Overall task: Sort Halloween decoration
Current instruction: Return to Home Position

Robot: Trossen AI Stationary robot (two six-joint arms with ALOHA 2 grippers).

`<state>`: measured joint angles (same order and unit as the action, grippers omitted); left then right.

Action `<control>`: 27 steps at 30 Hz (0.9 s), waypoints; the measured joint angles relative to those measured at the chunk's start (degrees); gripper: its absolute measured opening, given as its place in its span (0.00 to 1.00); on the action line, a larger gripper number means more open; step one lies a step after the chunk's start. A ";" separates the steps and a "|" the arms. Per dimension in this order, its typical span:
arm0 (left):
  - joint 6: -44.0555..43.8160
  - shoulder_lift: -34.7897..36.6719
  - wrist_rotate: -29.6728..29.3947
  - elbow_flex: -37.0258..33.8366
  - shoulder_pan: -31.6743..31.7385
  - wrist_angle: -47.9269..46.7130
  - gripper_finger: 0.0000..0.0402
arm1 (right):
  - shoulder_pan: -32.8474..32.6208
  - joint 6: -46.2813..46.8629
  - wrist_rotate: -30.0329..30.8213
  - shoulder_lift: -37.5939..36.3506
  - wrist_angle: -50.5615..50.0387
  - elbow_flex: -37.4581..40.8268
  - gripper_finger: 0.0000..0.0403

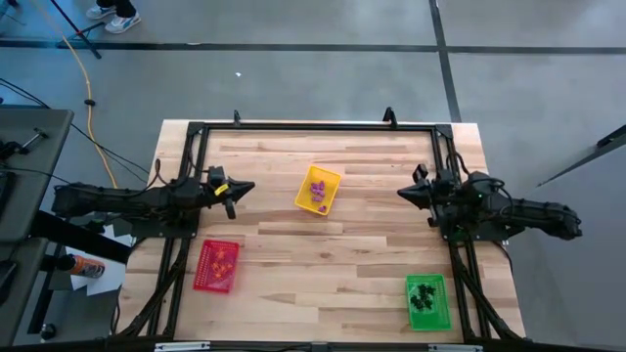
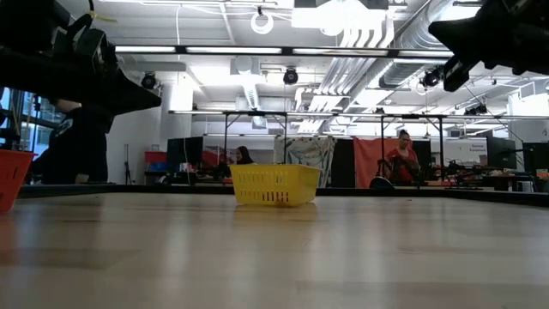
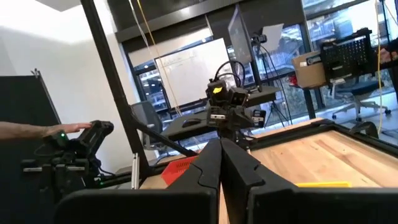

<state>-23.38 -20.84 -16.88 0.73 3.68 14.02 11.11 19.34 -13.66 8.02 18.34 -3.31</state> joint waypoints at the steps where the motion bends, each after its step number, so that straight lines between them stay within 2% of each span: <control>1: -0.02 0.48 -0.02 0.00 0.00 -0.11 0.01 | 0.00 -0.08 -0.09 -0.50 0.01 0.27 0.00; 8: 0.00 4.14 0.00 0.00 0.00 -0.01 0.01 | -0.40 1.31 0.22 -1.73 2.37 2.73 0.00; 13: -0.02 5.73 -0.02 0.00 0.00 -0.03 0.01 | -3.96 1.27 2.12 -1.73 2.37 2.75 0.00; 18: -0.02 7.17 0.00 0.00 0.00 -0.09 0.01 | -9.83 0.76 8.02 -1.73 1.48 2.75 0.00; 22: 0.00 8.89 -0.02 0.00 0.00 -0.05 0.01 | -13.87 -3.94 13.76 -1.71 -0.88 2.75 0.00; 27: -0.01 10.45 -0.02 0.00 0.00 -0.07 0.01 | -14.93 -8.44 14.63 -1.73 -2.96 2.75 0.00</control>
<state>-23.39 -10.40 -16.91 0.73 3.68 13.96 -3.81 10.90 0.97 6.28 15.38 -0.56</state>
